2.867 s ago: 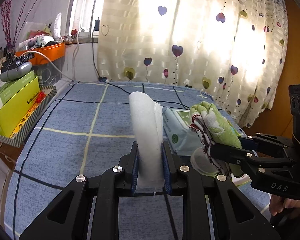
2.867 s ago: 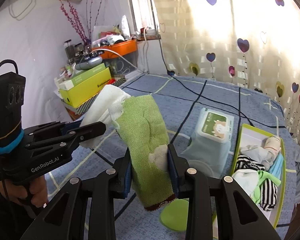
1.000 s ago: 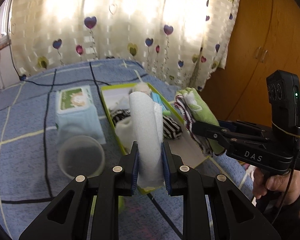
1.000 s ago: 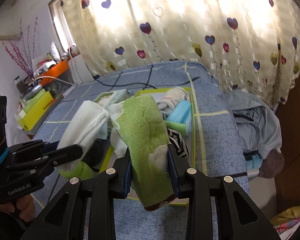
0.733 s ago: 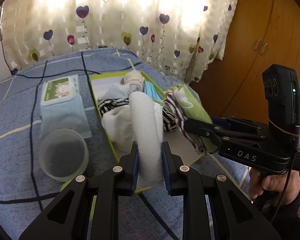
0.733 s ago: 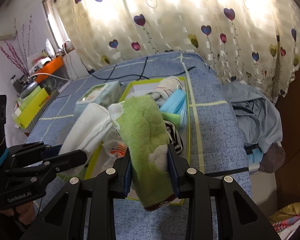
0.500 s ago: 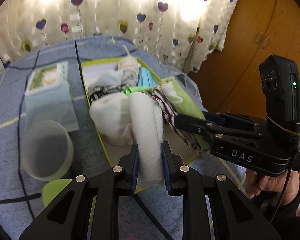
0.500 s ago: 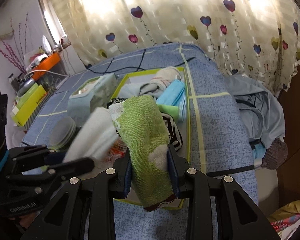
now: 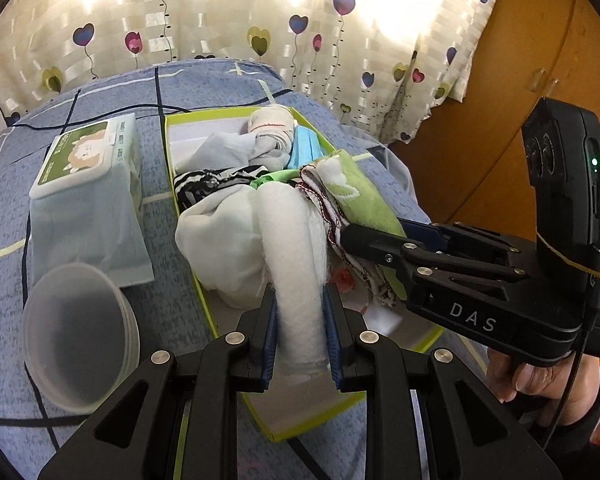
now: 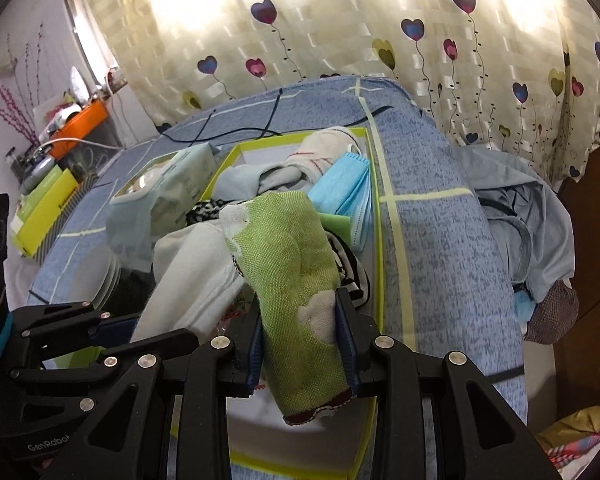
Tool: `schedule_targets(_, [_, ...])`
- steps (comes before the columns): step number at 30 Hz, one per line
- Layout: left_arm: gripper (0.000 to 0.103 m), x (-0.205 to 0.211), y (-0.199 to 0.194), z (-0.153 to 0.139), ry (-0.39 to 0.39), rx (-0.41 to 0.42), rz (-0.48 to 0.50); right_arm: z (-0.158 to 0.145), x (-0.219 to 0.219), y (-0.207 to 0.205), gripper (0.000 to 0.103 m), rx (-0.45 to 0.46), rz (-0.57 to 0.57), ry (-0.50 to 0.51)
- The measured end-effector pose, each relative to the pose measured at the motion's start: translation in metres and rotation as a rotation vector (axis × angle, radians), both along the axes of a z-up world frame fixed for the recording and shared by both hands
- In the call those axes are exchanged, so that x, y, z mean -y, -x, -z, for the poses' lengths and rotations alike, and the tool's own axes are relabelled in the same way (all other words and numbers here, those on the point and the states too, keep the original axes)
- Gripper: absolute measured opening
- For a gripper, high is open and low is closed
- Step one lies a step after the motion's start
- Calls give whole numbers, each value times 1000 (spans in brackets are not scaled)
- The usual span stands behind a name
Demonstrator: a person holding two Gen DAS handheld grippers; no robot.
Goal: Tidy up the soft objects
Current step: 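Open both grippers to release the green cloth and white towel into the box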
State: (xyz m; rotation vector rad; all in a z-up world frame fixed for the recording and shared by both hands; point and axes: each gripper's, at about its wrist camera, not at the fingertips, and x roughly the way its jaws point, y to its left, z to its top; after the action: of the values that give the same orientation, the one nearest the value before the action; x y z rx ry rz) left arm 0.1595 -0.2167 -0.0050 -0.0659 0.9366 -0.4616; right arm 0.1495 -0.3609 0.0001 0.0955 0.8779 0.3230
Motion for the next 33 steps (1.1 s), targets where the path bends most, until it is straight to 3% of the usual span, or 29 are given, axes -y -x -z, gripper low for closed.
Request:
schedule_targets(5, [22, 1, 0, 0, 0, 3, 4, -1, 0, -5, 35, -3, 3, -9])
schedule_targets(12, [25, -1, 11, -5, 19, 2, 32, -6, 0, 10, 48, -6, -4, -5])
schedule_targets(16, [34, -4, 14, -8, 31, 14, 38, -10, -2, 19, 59, 9, -16, -5])
schedule_targets(30, [36, -16, 27, -30, 75, 88, 8, -24, 6, 33, 58, 64, 8, -23])
schedule_targets(33, [36, -14, 29, -31, 67, 102, 15, -25, 6, 35, 38, 79, 4, -28])
